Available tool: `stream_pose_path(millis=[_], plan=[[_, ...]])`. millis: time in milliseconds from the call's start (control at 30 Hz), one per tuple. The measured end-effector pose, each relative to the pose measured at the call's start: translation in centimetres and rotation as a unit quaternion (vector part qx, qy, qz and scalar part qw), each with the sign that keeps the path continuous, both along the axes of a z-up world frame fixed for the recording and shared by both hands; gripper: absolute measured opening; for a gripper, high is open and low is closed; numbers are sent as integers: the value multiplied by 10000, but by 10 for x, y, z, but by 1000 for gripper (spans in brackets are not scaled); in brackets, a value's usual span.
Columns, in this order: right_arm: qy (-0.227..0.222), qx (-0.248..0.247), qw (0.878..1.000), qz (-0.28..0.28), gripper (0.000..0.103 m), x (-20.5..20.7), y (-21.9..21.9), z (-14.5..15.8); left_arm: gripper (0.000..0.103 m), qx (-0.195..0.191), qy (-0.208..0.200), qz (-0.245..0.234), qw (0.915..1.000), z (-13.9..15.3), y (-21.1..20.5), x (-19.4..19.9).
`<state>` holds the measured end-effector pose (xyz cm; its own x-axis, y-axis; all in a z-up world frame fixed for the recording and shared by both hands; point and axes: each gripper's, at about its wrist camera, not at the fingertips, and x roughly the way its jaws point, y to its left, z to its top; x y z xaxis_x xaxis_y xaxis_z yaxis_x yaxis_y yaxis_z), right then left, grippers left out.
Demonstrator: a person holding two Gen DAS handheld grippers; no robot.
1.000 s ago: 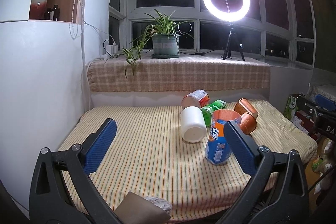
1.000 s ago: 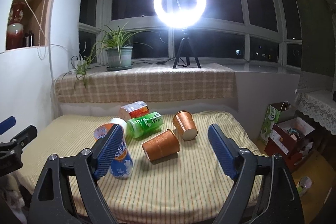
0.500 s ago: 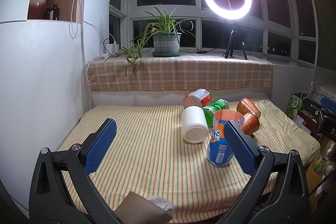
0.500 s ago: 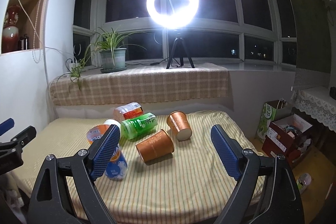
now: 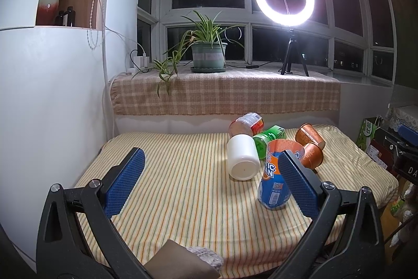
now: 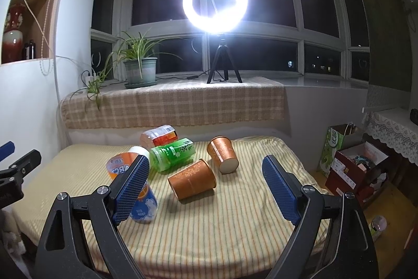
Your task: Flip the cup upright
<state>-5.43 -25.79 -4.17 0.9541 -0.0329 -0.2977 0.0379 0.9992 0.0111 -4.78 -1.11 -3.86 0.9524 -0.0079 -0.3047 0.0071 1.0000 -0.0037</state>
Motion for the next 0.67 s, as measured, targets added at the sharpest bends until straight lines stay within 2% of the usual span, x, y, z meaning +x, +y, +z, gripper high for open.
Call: stream_pose_path(millis=[667], plan=[[65,-7,10000,-34,88,2,0,-4,103,17,-11,20,10000,1,3,-1]])
